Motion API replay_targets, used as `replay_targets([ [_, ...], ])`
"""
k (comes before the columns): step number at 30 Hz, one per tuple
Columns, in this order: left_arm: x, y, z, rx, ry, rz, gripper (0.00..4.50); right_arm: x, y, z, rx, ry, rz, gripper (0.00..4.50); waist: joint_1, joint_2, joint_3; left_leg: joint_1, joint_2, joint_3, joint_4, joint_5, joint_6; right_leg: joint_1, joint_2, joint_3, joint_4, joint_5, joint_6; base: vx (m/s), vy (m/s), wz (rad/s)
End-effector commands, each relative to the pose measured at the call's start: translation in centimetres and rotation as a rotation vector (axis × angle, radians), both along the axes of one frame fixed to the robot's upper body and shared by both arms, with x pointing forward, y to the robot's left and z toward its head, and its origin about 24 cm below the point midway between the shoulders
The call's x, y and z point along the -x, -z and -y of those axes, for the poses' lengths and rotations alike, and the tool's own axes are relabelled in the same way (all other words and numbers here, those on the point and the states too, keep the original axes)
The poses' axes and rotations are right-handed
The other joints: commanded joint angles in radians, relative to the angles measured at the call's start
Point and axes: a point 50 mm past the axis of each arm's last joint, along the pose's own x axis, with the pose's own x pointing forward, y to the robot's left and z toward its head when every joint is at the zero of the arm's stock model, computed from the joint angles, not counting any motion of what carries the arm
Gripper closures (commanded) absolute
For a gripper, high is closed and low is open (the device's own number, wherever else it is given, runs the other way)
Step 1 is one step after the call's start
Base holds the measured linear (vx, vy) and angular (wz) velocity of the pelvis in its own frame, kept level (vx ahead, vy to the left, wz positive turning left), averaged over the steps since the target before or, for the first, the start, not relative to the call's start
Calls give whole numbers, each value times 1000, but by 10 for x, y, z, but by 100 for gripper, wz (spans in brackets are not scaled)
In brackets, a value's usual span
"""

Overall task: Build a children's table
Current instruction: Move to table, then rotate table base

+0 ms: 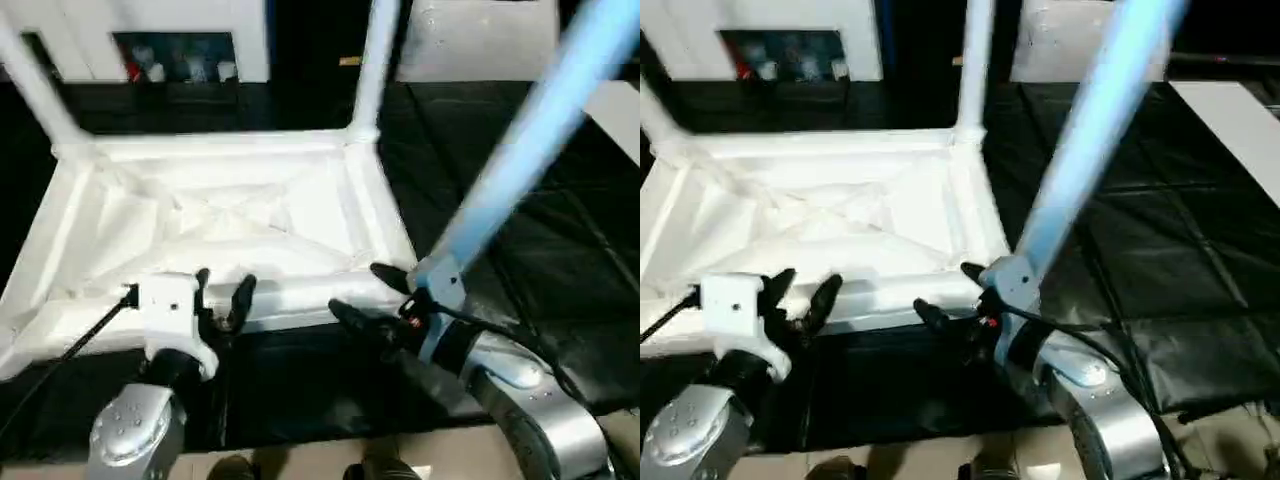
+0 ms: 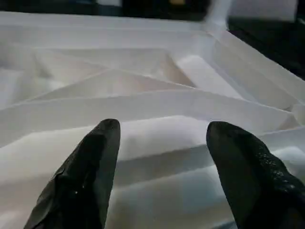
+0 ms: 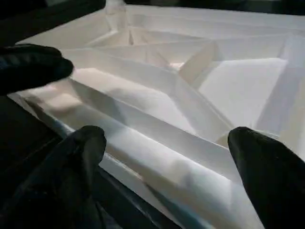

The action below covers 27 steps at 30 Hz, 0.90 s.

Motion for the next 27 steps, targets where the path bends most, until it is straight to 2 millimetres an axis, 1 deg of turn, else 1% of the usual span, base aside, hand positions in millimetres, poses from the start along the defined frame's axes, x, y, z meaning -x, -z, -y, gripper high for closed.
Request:
replay_targets([
  [1,4,-3,-9,-21,-54,20,117,4,-4,-1,-40,-18,8,0,1,22,-54,-8,33,16,-62,311,-7,82,-46,27,-38,869,-129,0,0,0],
  [2,4,-3,-10,-21,-57,20,102,4,-4,-1,-41,-18,8,0,2,24,-52,8,50,8,-73,211,-17,73,-59,24,-60,641,-158,0,0,0],
  [3,4,-2,-16,-27,-110,13,90,5,-6,-1,-50,-23,18,0,1,24,-51,9,53,7,-77,177,-16,74,-62,26,-66,562,-175,0,0,0],
  [4,5,-1,-20,-45,-135,5,77,5,-6,0,-53,-20,14,0,0,29,-43,10,60,5,-90,81,-15,68,-70,22,-83,389,-208,-76,28,-1],
  [5,6,0,-23,-58,-151,-4,77,5,-6,0,-67,-21,-4,0,-2,29,-36,11,62,5,-97,17,-11,65,-73,22,-91,294,-219,-76,28,-1],
  [6,6,1,-24,-65,-158,-8,72,5,-5,0,-76,-22,-14,0,-5,30,-24,12,65,4,-110,-114,-1,62,-80,26,-106,99,-232,-131,23,-3],
  [7,7,2,-27,-74,-168,-15,56,5,-5,1,-79,-22,-19,0,-4,29,-19,16,62,8,-113,-196,11,58,-86,33,-122,-60,-233,-128,13,2],
  [8,9,5,-31,-90,-186,-36,56,4,-4,3,-62,-12,-23,0,-5,28,-16,19,60,13,-114,-245,15,49,-89,38,-134,-178,-226,-128,13,2],
  [9,9,5,-31,-90,-186,-36,56,4,-4,3,-62,-12,-23,0,-7,25,-14,17,60,17,-117,-258,11,48,-90,39,-138,-228,-217,-95,16,1],
  [10,12,7,-35,-108,-208,-54,37,4,-3,3,-62,-22,-33,0,-5,25,-16,13,57,22,-119,-270,5,47,-91,38,-143,-305,-191,-77,21,-6],
  [11,14,8,-38,-118,-221,-65,31,5,-3,3,-70,-32,-37,0,-4,28,-21,15,57,23,-118,-266,4,45,-92,38,-144,-319,-181,-77,21,-6],
  [12,16,9,-40,-128,-235,-76,31,5,-4,2,-82,-45,-41,0,-5,25,-20,11,57,25,-120,-252,5,40,-91,39,-147,-318,-169,-54,14,-7],
  [13,20,10,-46,-147,-273,-87,23,6,-5,0,-99,-75,-51,0,-4,24,-27,9,58,26,-120,-239,8,40,-89,39,-144,-300,-165,0,0,0],
  [14,23,10,-50,-160,-302,-93,12,7,-6,-2,-110,-98,-58,0,-4,27,-30,9,59,28,-117,-219,14,36,-88,40,-141,-258,-169,0,0,0],
  [15,24,10,-52,-167,-317,-95,4,8,-6,-3,-111,-110,-63,0,-3,26,-33,7,59,29,-115,-199,18,37,-88,39,-139,-225,-175,0,0,0],
  [16,28,8,-58,-178,-370,-91,4,7,-4,-4,-88,-134,-82,0,-1,28,-36,5,60,30,-114,-162,26,36,-86,39,-135,-160,-184,0,0,0],
  [17,28,8,-58,-178,-370,-91,4,7,-4,-4,-88,-134,-82,0,-1,25,-40,4,61,30,-112,-140,30,38,-84,37,-132,-122,-191,0,0,0],
  [18,30,7,-61,-181,-392,-90,4,3,-1,-3,-55,-105,-88,0,1,27,-42,1,61,31,-109,-97,36,39,-83,36,-126,-50,-203,0,0,0],
  [20,33,7,-64,-174,-418,-88,4,-2,2,0,-29,-67,-96,0,2,24,-49,-2,60,33,-103,-30,45,41,-83,33,-116,53,-228,0,0,0],
  [21,37,7,-65,-163,-438,-99,4,-9,4,6,5,-14,-95,0,4,21,-51,-4,58,34,-101,-7,48,43,-83,32,-116,79,-229,0,0,0],
  [22,41,8,-66,-153,-451,-107,4,-13,6,11,28,26,-93,0,4,22,-56,-8,58,34,-97,48,50,45,-83,30,-107,149,-241,0,0,0],
  [24,49,11,-66,-129,-478,-133,4,-22,8,23,67,109,-79,0,6,19,-59,-8,55,37,-93,75,47,43,-79,29,-105,210,-244,0,0,0],
  [25,55,14,-66,-110,-499,-151,4,-28,8,33,89,174,-64,0,8,18,-57,-9,57,39,-96,59,44,43,-79,28,-106,213,-244,0,0,0],
  [26,59,16,-66,-98,-515,-163,4,-32,8,39,104,217,-55,0,9,17,-58,-9,58,40,-96,39,42,45,-81,27,-106,200,-245,0,0,0],
  [27,66,19,-68,-85,-554,-178,4,-39,7,51,123,290,-43,0,9,15,-57,-9,58,41,-96,25,42,46,-82,27,-108,188,-243,0,0,0],
])
